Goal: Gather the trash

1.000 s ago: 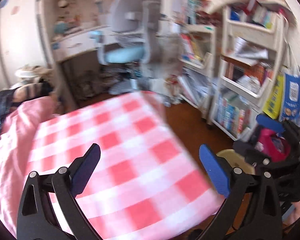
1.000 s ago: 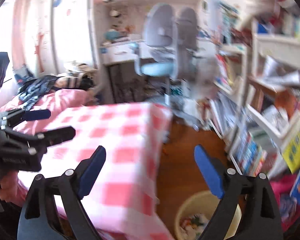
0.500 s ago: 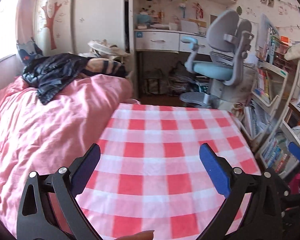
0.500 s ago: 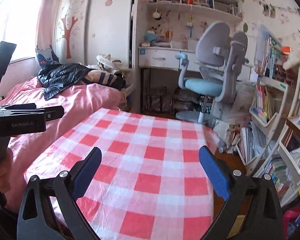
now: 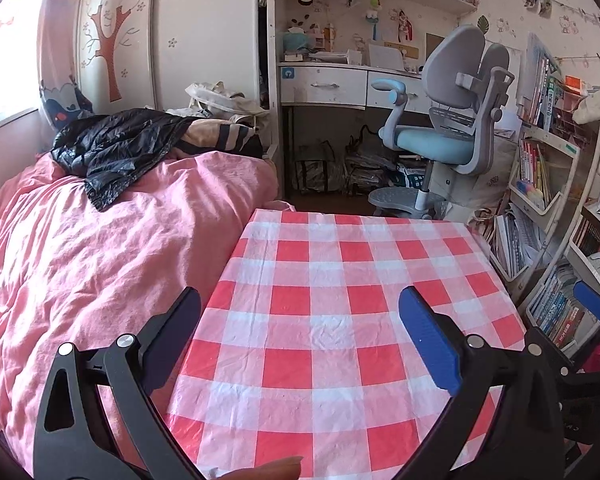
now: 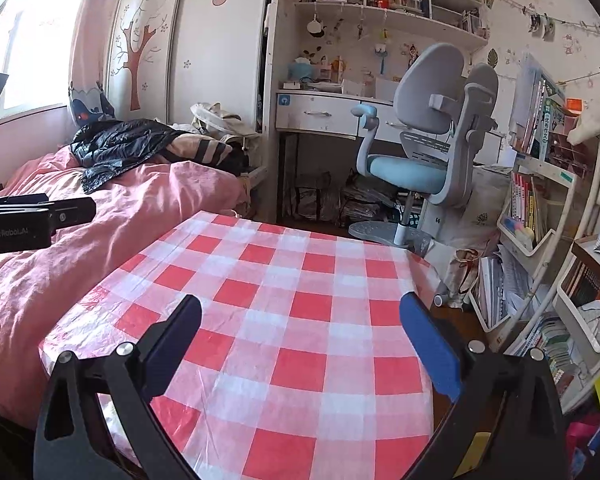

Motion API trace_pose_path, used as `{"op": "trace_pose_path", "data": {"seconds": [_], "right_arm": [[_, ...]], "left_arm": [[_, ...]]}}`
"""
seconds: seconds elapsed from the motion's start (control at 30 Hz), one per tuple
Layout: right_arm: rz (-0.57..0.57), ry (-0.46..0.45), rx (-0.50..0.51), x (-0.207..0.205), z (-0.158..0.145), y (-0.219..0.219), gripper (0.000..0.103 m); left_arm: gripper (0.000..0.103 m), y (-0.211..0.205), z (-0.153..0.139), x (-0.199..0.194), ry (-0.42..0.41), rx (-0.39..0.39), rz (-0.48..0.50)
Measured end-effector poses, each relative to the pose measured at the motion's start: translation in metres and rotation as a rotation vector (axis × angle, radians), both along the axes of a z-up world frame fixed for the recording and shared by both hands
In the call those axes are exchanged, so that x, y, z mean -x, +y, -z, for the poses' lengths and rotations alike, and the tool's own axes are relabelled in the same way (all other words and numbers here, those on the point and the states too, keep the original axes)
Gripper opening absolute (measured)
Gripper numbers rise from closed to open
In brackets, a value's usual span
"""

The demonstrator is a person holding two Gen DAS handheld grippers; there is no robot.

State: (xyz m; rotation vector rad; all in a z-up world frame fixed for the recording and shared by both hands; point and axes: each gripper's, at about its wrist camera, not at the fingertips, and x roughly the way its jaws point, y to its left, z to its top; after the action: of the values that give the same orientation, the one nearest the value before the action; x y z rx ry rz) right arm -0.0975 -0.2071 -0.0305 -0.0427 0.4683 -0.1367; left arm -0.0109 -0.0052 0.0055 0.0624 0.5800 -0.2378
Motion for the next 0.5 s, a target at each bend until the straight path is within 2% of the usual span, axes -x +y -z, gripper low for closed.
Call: {"op": "trace_pose_path", "data": {"seconds": [0.5], "right_arm": [[-0.001,0.013,0.011,-0.0021,0.0019,0.0013,0.095]], "left_arm": [[0.096,-0.0016,-0.0019,-0.0010,0.010,0.023,0.009]]}}
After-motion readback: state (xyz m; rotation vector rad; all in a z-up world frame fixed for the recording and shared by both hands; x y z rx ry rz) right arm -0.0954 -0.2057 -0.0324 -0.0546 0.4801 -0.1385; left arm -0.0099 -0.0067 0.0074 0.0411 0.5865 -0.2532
